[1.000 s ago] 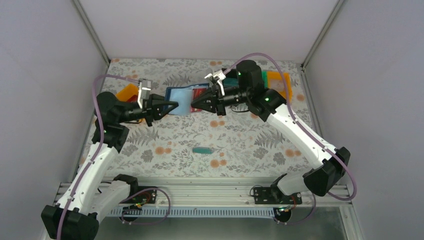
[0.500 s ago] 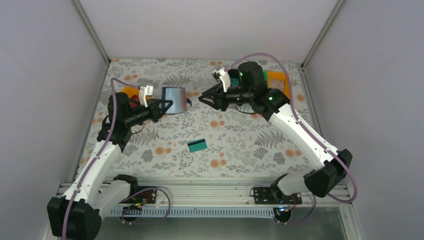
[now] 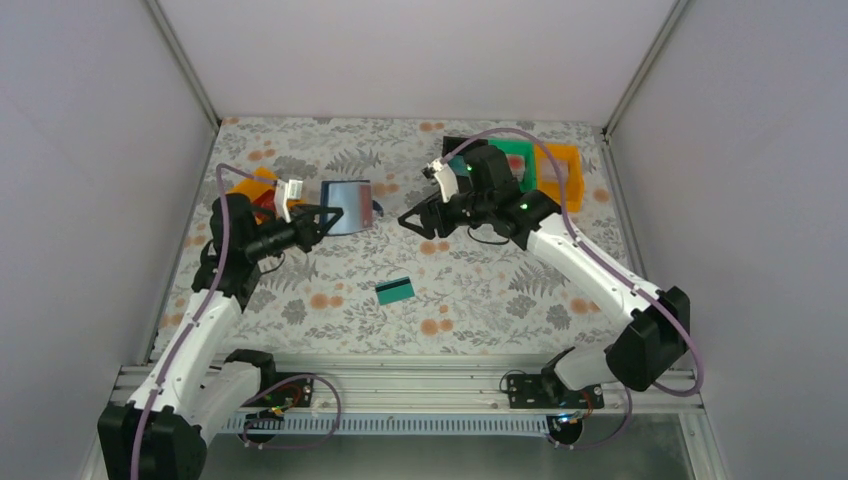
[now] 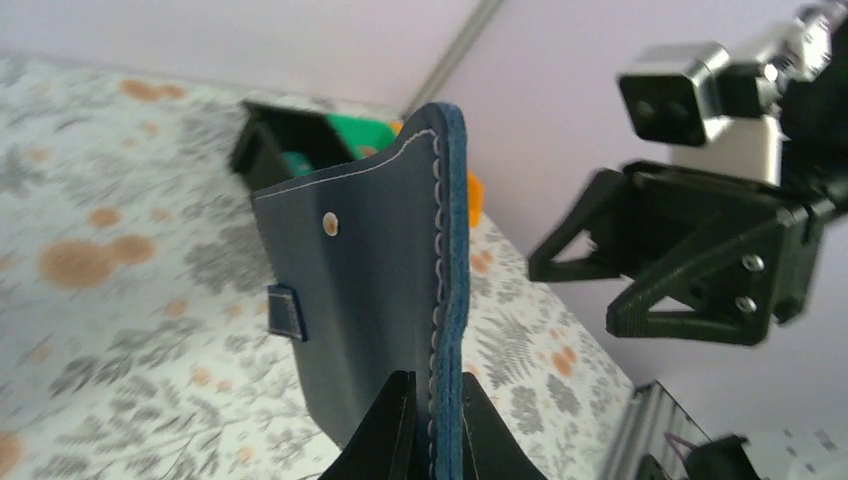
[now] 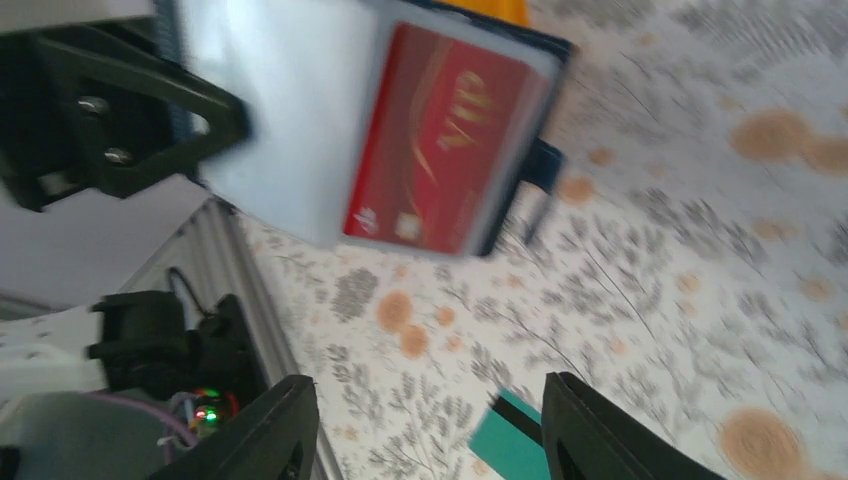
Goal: Take the credit cards out of the card holder
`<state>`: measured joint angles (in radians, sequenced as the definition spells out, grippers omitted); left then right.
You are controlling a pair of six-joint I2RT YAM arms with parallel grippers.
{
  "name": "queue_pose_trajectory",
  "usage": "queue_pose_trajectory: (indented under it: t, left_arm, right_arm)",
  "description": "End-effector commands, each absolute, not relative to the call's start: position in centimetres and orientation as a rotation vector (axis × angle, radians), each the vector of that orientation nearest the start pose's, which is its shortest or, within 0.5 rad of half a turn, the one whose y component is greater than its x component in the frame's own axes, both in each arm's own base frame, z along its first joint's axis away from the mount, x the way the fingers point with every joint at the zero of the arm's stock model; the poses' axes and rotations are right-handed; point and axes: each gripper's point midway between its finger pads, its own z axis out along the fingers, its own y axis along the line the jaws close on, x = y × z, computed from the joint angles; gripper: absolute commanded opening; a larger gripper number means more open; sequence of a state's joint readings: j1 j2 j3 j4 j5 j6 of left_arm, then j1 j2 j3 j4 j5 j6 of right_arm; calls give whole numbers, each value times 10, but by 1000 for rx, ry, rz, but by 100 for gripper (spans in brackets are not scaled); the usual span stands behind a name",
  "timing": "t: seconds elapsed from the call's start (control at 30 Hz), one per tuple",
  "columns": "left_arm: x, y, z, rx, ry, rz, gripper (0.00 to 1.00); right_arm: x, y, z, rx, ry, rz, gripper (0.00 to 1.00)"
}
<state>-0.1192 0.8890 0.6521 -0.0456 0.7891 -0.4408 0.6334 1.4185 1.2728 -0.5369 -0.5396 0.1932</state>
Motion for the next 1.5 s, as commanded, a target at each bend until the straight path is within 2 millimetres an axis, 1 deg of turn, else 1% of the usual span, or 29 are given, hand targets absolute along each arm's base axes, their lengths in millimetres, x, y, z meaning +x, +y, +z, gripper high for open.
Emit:
queue_pose_trajectory:
  t: [0.0,0.07,0.17,0.23,0.3,0.43,0.5,0.53,0.57,0.63,0.67,0.73,0.8,0.87,0.97,1.03,1.07,1.1,1.13,1.17,1.23,1.3,1.4,1.47]
  left_arm:
    - [242,-174,316,589,1639,-1190,2]
    - [227,-180,330,694,1556,-1228,2]
    - [213,-185,345,823,1472,-1224,2]
    - [206,-186,352,897,1438,-1213,2]
    - [202,-187,355,930,1428,-1209,2]
    - [207,-186,353,890,1457,-1210,2]
    - [219,-183,347,817,1503,-1183,2]
    - [231,-179,340,735,1559,-1151,2]
    - [244,-173,328,640,1630,-1128,2]
    - [259,-162,301,480,1735,-1140,2]
    - [265,-156,290,383,1778,-1164,2]
    - [274,-145,267,237,1845,-1161,2]
    - [286,-130,251,120,1906,-1098,2]
    - [291,-120,243,63,1928,-1065,2]
    - [292,-111,234,19,1943,-1013,2]
    - [293,-101,226,-22,1961,-966,2]
    - [293,-97,222,-41,1968,-948,2]
    - [292,-93,219,-59,1974,-937,2]
    - [292,-90,218,-68,1969,-929,2]
    - [292,-88,218,-74,1965,-924,2]
    - [291,-85,220,-82,1955,-913,3]
    - [292,-80,221,-91,1948,-895,2]
    - [292,-76,220,-105,1944,-881,2]
    - [293,-75,221,-100,1940,-878,2]
  right_arm:
    - [245,328,336,-991,1844,1253,61]
    - [245,331,338,-1010,1839,1258,63]
    - [244,332,344,-1038,1800,1258,66]
    - [241,331,352,-1050,1758,1259,69]
    - [241,330,352,-1059,1752,1246,73]
    - [253,325,330,-1009,1864,1169,75]
    - [261,321,321,-954,1922,1127,77]
    - [269,317,314,-901,1965,1080,79]
    - [281,311,306,-828,2021,1011,80]
    - [299,297,279,-678,2174,875,82]
    - [308,289,262,-613,2248,799,82]
    - [316,277,231,-511,2365,672,80]
    - [313,277,203,-487,2442,606,79]
    - [304,288,175,-520,2507,584,78]
    - [299,307,132,-586,2596,504,80]
    - [297,320,100,-668,2655,402,85]
    - [295,329,90,-712,2672,358,87]
    - [291,337,77,-766,2688,310,91]
    - [286,348,67,-823,2695,266,97]
    - [281,356,60,-869,2698,220,99]
    - [267,368,45,-952,2709,133,99]
    - [251,379,28,-1009,2725,84,99]
    - [236,382,9,-1032,2760,53,99]
    - [229,382,1,-1051,2774,11,99]
